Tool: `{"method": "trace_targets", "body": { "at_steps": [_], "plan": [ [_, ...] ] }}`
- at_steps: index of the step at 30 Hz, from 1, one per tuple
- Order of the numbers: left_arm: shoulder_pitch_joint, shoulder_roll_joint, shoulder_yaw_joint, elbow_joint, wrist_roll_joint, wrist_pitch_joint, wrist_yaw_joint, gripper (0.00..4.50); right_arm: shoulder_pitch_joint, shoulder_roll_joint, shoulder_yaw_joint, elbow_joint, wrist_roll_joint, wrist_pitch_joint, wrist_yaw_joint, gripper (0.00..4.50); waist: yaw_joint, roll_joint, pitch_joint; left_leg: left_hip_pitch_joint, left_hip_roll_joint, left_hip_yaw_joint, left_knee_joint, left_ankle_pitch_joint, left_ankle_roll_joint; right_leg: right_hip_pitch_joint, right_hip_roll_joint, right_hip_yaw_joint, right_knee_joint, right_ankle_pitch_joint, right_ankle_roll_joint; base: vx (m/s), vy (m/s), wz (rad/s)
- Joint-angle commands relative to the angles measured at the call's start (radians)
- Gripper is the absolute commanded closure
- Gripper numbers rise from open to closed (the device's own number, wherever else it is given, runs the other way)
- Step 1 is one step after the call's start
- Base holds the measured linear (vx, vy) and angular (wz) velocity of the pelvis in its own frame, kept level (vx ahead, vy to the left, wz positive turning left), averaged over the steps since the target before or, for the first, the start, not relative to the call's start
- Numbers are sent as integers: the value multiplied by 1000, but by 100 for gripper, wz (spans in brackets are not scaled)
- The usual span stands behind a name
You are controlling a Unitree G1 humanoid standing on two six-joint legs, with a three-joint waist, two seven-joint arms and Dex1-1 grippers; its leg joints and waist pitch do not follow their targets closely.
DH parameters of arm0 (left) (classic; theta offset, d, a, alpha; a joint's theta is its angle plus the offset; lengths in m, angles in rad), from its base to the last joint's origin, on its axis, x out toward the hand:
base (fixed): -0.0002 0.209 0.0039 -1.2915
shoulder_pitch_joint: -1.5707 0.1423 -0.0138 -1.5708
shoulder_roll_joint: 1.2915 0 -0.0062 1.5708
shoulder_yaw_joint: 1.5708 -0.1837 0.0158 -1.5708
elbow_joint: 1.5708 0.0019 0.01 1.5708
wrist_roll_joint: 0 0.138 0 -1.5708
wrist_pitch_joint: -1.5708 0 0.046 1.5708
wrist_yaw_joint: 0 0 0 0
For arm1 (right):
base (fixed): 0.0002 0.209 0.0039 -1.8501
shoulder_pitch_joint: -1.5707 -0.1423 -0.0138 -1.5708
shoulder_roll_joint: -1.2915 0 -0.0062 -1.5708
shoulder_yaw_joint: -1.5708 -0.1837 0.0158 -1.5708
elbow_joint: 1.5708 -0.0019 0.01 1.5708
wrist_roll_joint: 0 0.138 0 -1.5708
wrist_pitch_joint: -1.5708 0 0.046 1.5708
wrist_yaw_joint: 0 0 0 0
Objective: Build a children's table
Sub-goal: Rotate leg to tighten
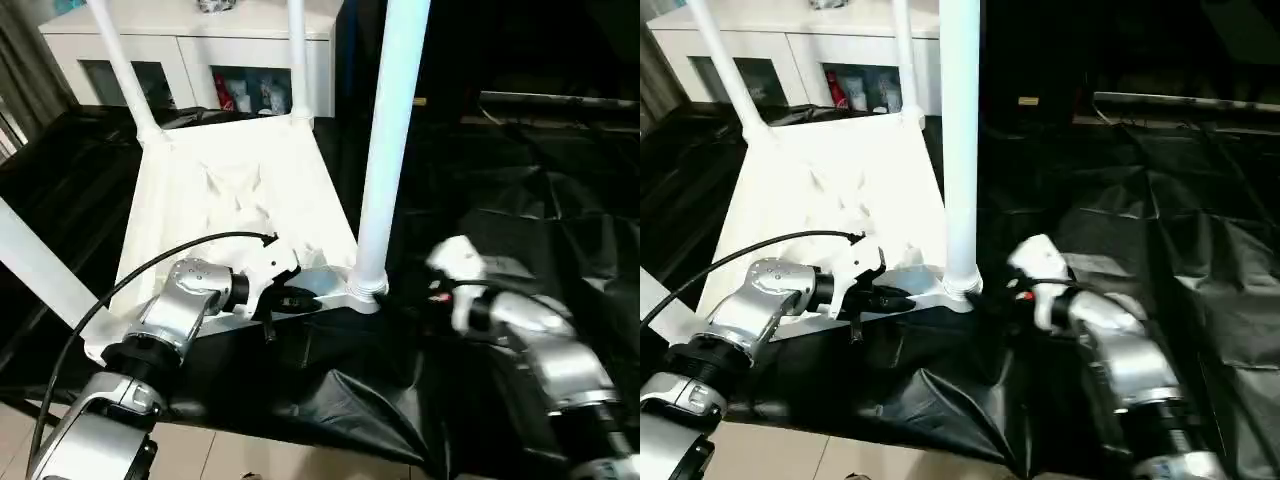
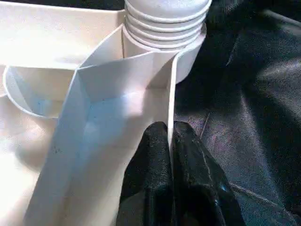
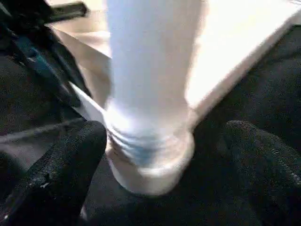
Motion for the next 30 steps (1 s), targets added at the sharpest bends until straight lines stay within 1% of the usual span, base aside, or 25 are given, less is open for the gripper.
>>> {"method": "trace_targets", "body": {
  "at_steps": [1,2,4,6,7,8,9,11,12,13,14,15,16,17,18,19,21,23,24,25,26,28,29,30],
  "plan": [
    [10,2,9,0,-13,1,6,450,-22,3,9,-4,18,1,19,8,12,-19,-71,8,48,-29,-58,-111,89,51,-90,50,-68,-104,-239,0,0,0],
    [9,3,7,1,-13,2,3,450,-25,4,13,-4,19,1,28,8,12,-23,-71,8,48,-28,-58,-106,92,51,-89,50,-67,-92,-241,0,0,0],
    [9,1,9,1,-12,5,5,450,-33,6,13,11,9,-4,18,8,15,-20,-70,8,49,-28,-58,-103,93,51,-90,51,-66,-94,-241,0,0,0],
    [10,0,9,-1,-12,6,6,450,-39,9,9,28,2,-13,12,8,16,-23,-70,8,47,-28,-58,-109,89,51,-91,51,-67,-101,-240,0,0,0],
    [10,0,9,-1,-12,6,6,450,-40,9,8,29,1,-14,11,8,16,-22,-70,8,47,-28,-58,-111,86,51,-91,51,-69,-110,-238,0,0,0],
    [11,1,10,0,-12,6,6,450,-44,12,6,39,0,-19,9,34,16,-22,-69,9,47,-28,-58,-116,83,50,-91,51,-70,-120,-237,0,0,0],
    [11,2,10,0,-12,6,6,450,-45,12,7,41,0,-20,10,34,16,-22,-69,9,47,-28,-58,-117,81,50,-91,51,-70,-123,-236,0,0,0],
    [12,2,11,-1,-12,6,7,450,-45,10,7,44,-1,-23,15,48,16,-23,-70,8,47,-28,-58,-112,82,52,-91,51,-69,-119,-234,0,0,0],
    [14,3,10,0,-12,6,8,450,-44,7,8,45,5,-25,19,60,16,-22,-70,8,47,-28,-58,-107,85,51,-90,51,-68,-110,-234,0,0,0],
    [14,3,10,1,-12,4,8,450,-45,6,8,48,6,-26,19,73,16,-24,-70,7,47,-28,-58,-103,88,52,-90,51,-67,-103,-234,0,0,0],
    [14,3,10,1,-12,5,8,450,-45,6,8,48,7,-26,20,82,17,-23,-71,7,47,-28,-57,-101,89,51,-91,51,-67,-101,-234,0,0,0],
    [14,3,11,1,-12,5,9,450,-46,8,6,50,10,-28,20,82,16,-24,-70,7,46,-28,-57,-102,90,51,-90,51,-67,-103,-234,0,0,0],
    [15,2,11,-1,-12,5,10,450,-46,8,4,50,11,-30,20,101,16,-24,-70,7,46,-27,-57,-104,90,52,-90,51,-68,-110,-233,0,0,0],
    [16,1,11,-2,-13,6,10,450,-46,9,3,51,12,-30,20,101,16,-24,-70,7,46,-27,-57,-105,89,51,-90,50,-68,-113,-232,0,0,0],
    [16,1,11,-2,-13,6,11,450,-46,9,2,52,13,-30,21,113,17,-26,-70,7,46,-27,-57,-102,90,51,-90,51,-68,-113,-231,0,0,0],
    [16,0,11,-1,-14,6,11,450,-47,11,1,53,14,-31,23,122,17,-23,-70,8,46,-27,-57,-102,90,50,-90,51,-68,-113,-232,0,0,0],
    [16,0,11,1,-14,4,11,450,-46,12,1,54,16,-30,26,126,17,-24,-71,7,46,-27,-57,-99,91,51,-90,51,-67,-105,-235,0,0,0],
    [18,0,11,0,-14,4,9,450,-43,16,0,55,20,-32,26,154,17,-24,-71,7,46,-27,-57,-99,92,51,-90,51,-67,-101,-236,0,0,0],
    [19,0,11,0,-14,4,9,450,-43,18,-1,56,21,-32,25,159,16,-23,-71,7,46,-27,-57,-102,92,51,-90,50,-67,-103,-236,0,0,0],
    [19,0,10,0,-14,4,8,450,-42,21,-1,59,22,-34,22,161,16,-23,-70,7,46,-27,-57,-105,91,51,-89,50,-68,-106,-235,0,0,0],
    [20,-1,10,1,-15,6,8,450,-39,28,-6,63,24,-34,11,169,17,-20,-70,8,46,-27,-57,-109,89,50,-90,51,-68,-112,-235,0,0,0],
    [17,-15,14,11,-10,14,38,450,-27,60,-30,83,24,-32,-59,175,15,-20,-70,8,47,-28,-58,-115,84,50,-91,51,-69,-118,-236,0,0,0],
    [17,-15,14,11,-10,14,38,450,-27,60,-30,83,24,-32,-59,175,13,-20,-70,8,47,-28,-59,-115,81,50,-91,51,-69,-119,-237,0,0,0],
    [14,-28,16,19,-8,16,58,450,-18,78,-38,90,19,-33,-99,175,11,-22,-69,8,46,-29,-60,-122,75,51,-90,50,-71,-129,-235,0,0,0]
  ]
}}
